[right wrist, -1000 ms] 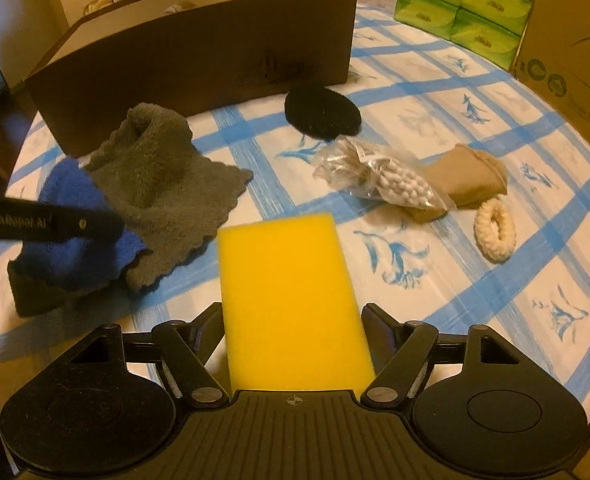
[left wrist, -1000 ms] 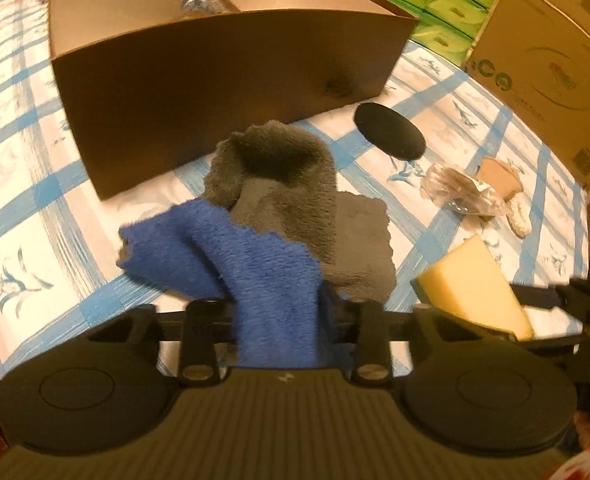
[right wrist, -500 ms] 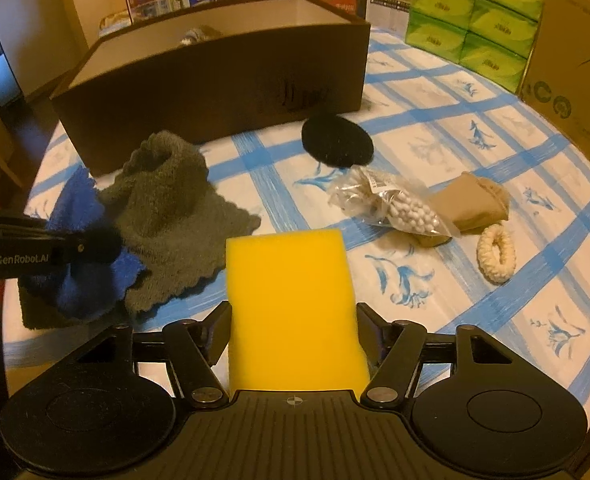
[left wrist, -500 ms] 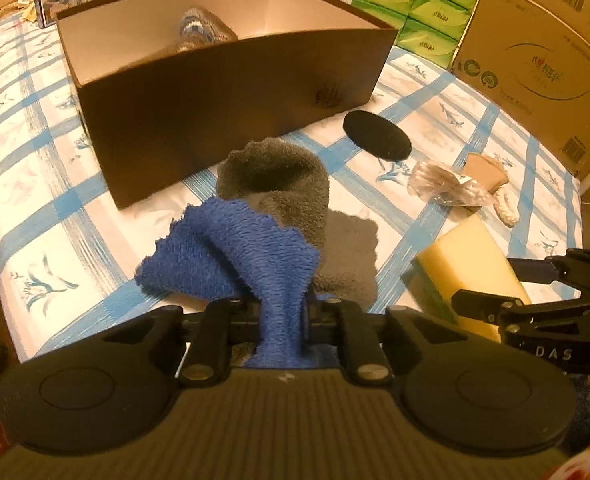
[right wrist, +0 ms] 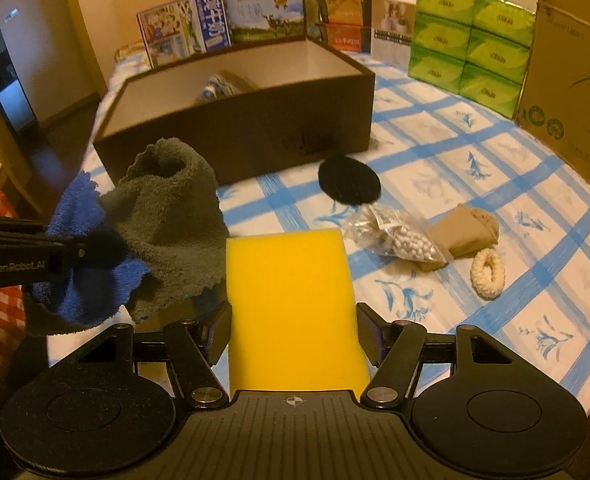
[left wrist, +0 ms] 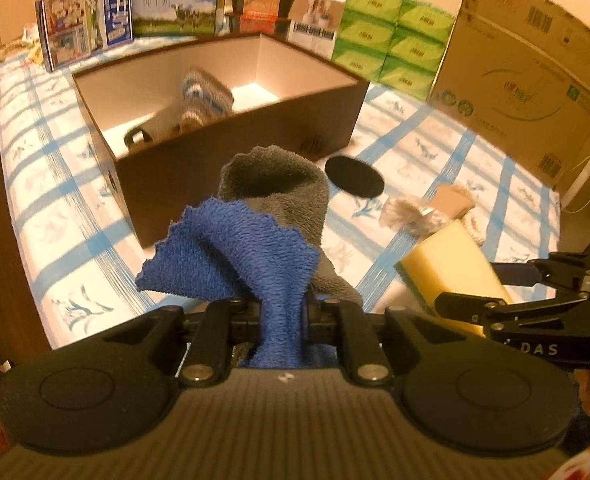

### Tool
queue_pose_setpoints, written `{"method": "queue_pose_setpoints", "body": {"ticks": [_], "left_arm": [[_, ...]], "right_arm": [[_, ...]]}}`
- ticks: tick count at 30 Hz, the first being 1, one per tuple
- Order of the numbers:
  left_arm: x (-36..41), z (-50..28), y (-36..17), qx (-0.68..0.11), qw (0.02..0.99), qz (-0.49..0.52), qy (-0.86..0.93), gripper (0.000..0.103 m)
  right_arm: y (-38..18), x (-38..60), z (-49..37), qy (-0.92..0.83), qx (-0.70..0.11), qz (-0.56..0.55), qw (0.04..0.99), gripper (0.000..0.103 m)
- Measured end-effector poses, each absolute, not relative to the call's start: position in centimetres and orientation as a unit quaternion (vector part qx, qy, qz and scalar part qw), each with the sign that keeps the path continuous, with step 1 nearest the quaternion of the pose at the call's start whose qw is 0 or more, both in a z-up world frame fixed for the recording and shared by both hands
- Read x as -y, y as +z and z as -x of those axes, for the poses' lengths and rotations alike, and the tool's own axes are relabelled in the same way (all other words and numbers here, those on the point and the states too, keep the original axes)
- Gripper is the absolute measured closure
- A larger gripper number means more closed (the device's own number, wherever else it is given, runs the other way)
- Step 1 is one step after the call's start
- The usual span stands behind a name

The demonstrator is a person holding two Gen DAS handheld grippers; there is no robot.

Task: Organize soft objects
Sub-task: 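Lift the towel with the left tool and the sponge with the right tool over the box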

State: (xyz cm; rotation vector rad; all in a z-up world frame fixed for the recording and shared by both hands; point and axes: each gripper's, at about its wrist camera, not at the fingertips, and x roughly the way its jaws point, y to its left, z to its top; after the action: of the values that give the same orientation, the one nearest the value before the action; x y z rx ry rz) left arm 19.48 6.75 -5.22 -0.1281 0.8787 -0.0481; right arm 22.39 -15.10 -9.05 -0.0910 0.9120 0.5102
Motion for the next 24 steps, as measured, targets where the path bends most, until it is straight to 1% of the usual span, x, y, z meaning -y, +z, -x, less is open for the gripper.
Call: {"method": "queue_pose_setpoints", "body": {"ticks": [10, 17, 24], "left_arm": [[-7.7, -18.6, 0.1, -0.371, 0.927, 0.058, -0.015, 0.09], [-8.4, -19.8, 2.9, -0.338, 0.94, 0.052, -0.009, 0.09], [-9.4, -22.4, 4.9, -0.309, 0.95, 0.043, -0.001, 0.09]], "right_arm": [[-5.5, 14.4, -22.5, 0.263, -0.398, 0.032, 0.878, 0.039], [-1.8, 12.8, -24.2, 0.28, -0.356, 0.023, 0.891, 0.039], [0.5, 11.2, -26.5, 0.294, -0.328, 0.022, 0.897, 0.039]]}}
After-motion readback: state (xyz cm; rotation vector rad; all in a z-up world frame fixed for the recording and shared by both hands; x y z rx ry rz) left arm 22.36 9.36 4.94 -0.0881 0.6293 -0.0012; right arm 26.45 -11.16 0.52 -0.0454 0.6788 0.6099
